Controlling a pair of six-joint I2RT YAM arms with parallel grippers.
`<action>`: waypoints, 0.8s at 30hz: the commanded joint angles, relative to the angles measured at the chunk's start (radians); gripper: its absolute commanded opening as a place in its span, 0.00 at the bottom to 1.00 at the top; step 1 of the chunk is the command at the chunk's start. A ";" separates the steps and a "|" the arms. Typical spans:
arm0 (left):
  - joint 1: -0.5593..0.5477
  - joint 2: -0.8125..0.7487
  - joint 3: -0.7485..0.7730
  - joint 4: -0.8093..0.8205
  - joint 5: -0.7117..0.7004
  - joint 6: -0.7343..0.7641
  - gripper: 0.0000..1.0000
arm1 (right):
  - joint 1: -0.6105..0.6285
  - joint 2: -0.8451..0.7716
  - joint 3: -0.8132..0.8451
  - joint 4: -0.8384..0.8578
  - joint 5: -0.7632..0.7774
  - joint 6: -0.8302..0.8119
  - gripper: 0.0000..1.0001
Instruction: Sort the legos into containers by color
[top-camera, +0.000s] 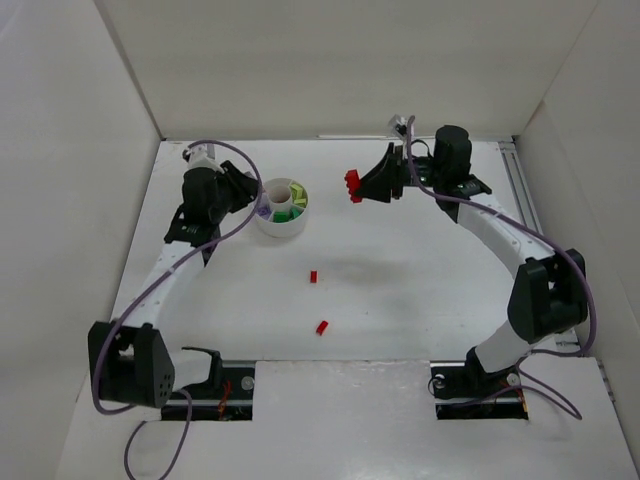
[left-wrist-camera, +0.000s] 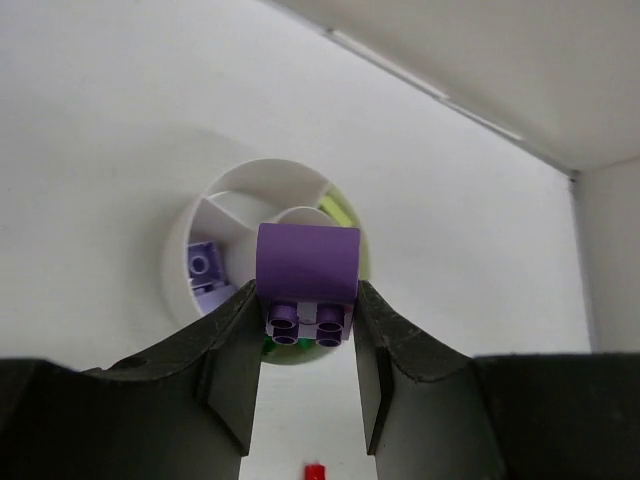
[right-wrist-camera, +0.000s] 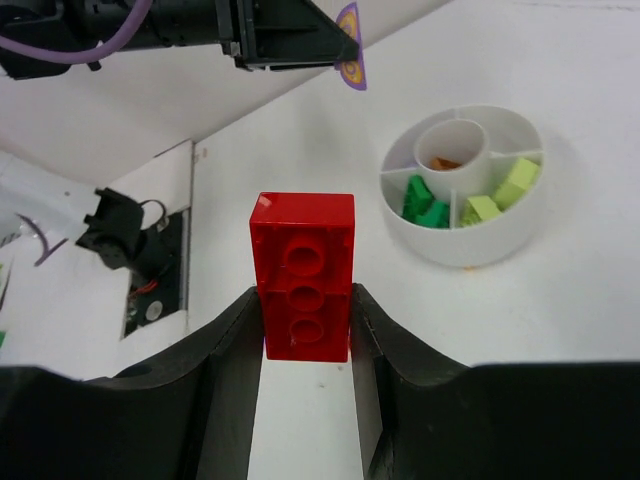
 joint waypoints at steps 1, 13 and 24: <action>-0.011 0.091 0.076 -0.066 -0.151 0.027 0.00 | -0.028 -0.012 0.008 -0.071 0.083 -0.074 0.06; -0.093 0.250 0.144 -0.092 -0.308 0.015 0.00 | -0.065 0.008 0.146 -0.424 0.375 -0.295 0.09; -0.133 0.330 0.199 -0.118 -0.387 -0.005 0.00 | -0.065 0.045 0.155 -0.442 0.339 -0.304 0.09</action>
